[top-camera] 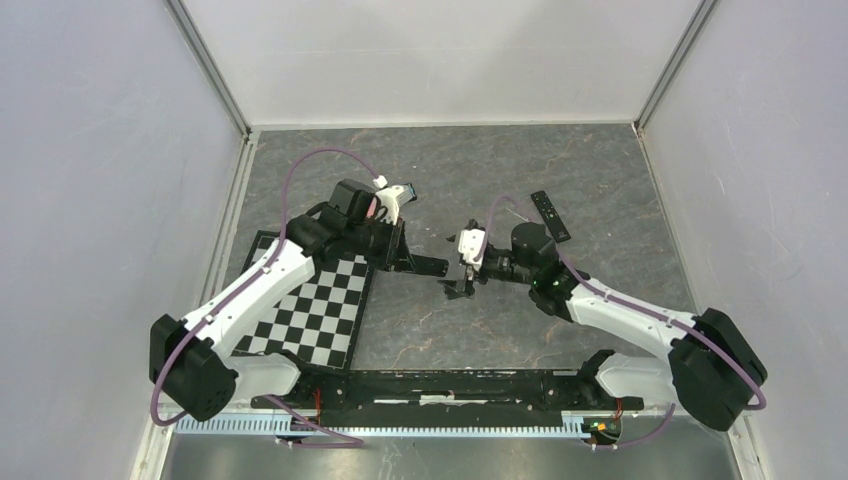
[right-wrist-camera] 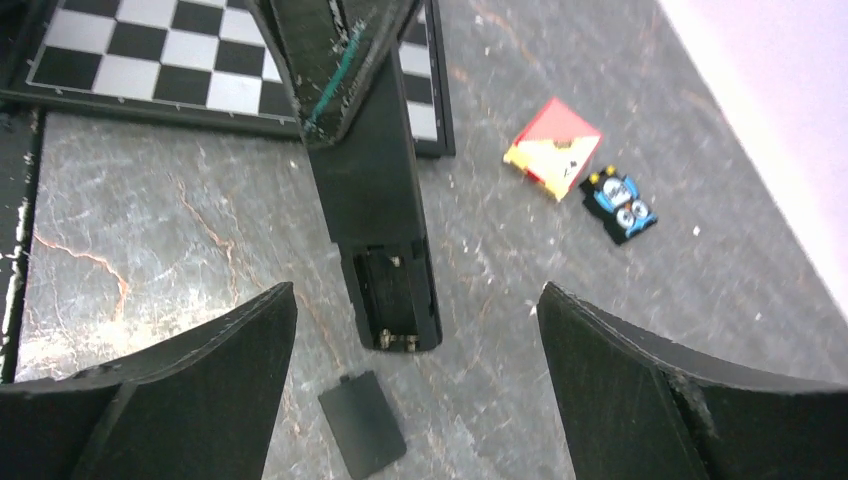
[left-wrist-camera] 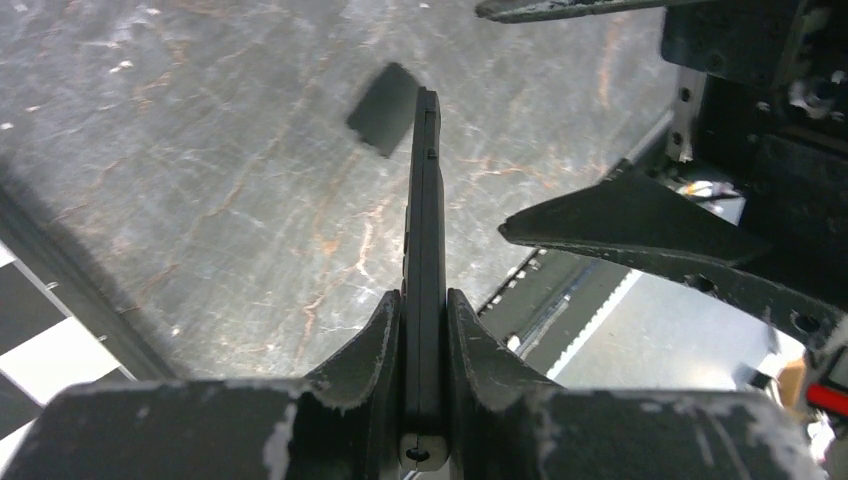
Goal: Load the batteries into the remote control
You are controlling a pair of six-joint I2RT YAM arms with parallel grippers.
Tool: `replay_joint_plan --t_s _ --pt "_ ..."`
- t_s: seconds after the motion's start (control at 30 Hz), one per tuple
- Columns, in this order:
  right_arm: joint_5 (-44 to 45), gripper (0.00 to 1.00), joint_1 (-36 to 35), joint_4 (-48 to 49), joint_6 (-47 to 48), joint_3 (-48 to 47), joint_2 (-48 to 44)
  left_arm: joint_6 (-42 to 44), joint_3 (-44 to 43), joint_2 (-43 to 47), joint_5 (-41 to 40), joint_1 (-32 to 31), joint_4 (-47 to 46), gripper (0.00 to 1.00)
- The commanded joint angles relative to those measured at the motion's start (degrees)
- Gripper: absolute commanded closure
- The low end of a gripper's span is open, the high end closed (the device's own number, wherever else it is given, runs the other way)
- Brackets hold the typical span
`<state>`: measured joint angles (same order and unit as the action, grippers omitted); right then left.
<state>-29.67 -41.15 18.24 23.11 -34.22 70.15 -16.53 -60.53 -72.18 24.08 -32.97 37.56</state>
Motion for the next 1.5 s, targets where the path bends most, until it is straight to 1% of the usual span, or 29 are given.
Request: replay_joint_plan --t_s 0.0,0.07,0.2,0.27,0.3,0.37,0.4,0.47,0.5,0.53,0.57,0.67,0.7,0.73,0.77,0.8,0.87,0.93,0.97,1.03,1.13,1.2,1.33,1.4,1.47 --pt "-5.03 0.06 -0.66 10.05 0.72 3.8 -3.12 2.82 -1.17 2.87 9.56 0.01 -3.33 0.98" --pt "-6.49 0.06 -1.27 9.57 2.88 3.89 -3.18 2.69 -1.33 3.17 11.05 0.01 -3.49 0.98" --pt "-6.58 0.08 -2.33 6.45 6.31 2.14 -2.1 2.73 -1.43 4.06 12.51 0.01 -3.51 0.98" --pt "-5.63 0.1 -2.57 5.72 7.03 1.18 -1.44 2.53 -1.43 4.64 13.14 0.01 -3.83 0.98" --pt "-5.07 0.13 -2.78 5.46 7.18 0.89 -1.19 2.35 -1.45 4.89 13.55 0.01 -4.11 0.98" --pt "-4.59 0.22 -3.01 4.95 7.35 0.35 -0.74 1.81 -1.43 5.47 14.19 0.01 -4.57 0.98" --pt "-3.78 0.31 -3.13 4.79 7.19 0.0 -0.44 1.46 -1.36 5.71 14.37 0.01 -4.97 0.98" --pt "-2.41 0.46 -3.23 4.93 5.9 -0.47 -0.23 1.08 -1.43 6.21 14.89 -0.03 -5.38 0.98" --pt "-1.61 0.52 -3.24 5.6 5.07 -0.46 -0.27 0.83 -1.48 6.34 15.11 0.01 -5.48 0.98" --pt "-1.0 0.56 -3.24 6.64 4.07 -0.17 -0.62 0.67 -1.56 6.54 15.17 0.0 -5.49 0.97" --pt "-0.54 0.6 -3.24 8.12 3.43 0.29 -1.14 0.36 -1.69 6.8 15.17 0.01 -5.56 0.93" --pt "0.94 0.67 -3.22 13.03 0.09 2.38 -2.84 -1.9 -1.44 7.83 13.95 0.01 -7.44 0.59" --pt "1.77 0.71 -3.24 14.98 -1.21 3.0 -3.35 -3.32 -0.94 8.41 12.37 0.09 -8.74 0.43" --pt "2.98 0.73 -3.23 16.82 -2.93 3.69 -3.89 -5.97 -0.1 9.31 10.74 0.08 -11.39 0.34" --pt "4.22 0.73 -3.26 18.32 -5.04 4.15 -4.42 -8.73 1.23 10.5 7.88 0.1 -14.66 0.25" --pt "5.8 0.73 -3.24 20.23 -7.24 4.81 -5.15 -12.4 2.68 11.59 5.7 0.1 -18.01 0.21" --pt "8.69 0.73 -3.24 23.19 -13.47 5.25 -5.84 -18.98 7.79 14.4 3.1 0.02 -28.43 0.17" --pt "10.96 0.75 -3.32 24.28 -21.39 4.08 -5.59 -24.71 14.16 16.98 1.63 0.01 -42.72 0.13" --pt "12.27 0.75 -3.39 24.49 -26.08 3.37 -5.27 -25.9 16.47 17.79 0.15 0.01 -47.24 0.11" --pt "14.76 0.77 -3.71 24.11 -32.25 1.71 -4.15 -26.96 18.61 18.63 -2.06 0.01 -52.5 0.12" --pt "16.45 0.77 -5.1 22.9 -35.07 -0.26 -2.82 -25.95 18.57 18.54 -5.13 0.01 -53.36 0.12" --pt "18.25 0.77 -5.41 21.02 -36.35 -1.9 -1.94 -26.18 18.63 18.1 -5.33 -0.03 -55.02 0.12" --pt "18.27 0.76 -5.61 17.84 -37.48 -5.17 0.09 -26.81 18.59 16.55 -5.58 0.01 -56.8 0.12" --pt "18.04 0.77 -5.72 18.04 -38.48 -5.67 0.76 -27.74 18.41 15.62 -5.61 0.01 -57.3 0.19" --pt "17.12 0.76 -5.79 18.02 -39.09 -6.3 1.53 -28.45 18.29 14.85 -5.85 0.01 -57.53 0.29"
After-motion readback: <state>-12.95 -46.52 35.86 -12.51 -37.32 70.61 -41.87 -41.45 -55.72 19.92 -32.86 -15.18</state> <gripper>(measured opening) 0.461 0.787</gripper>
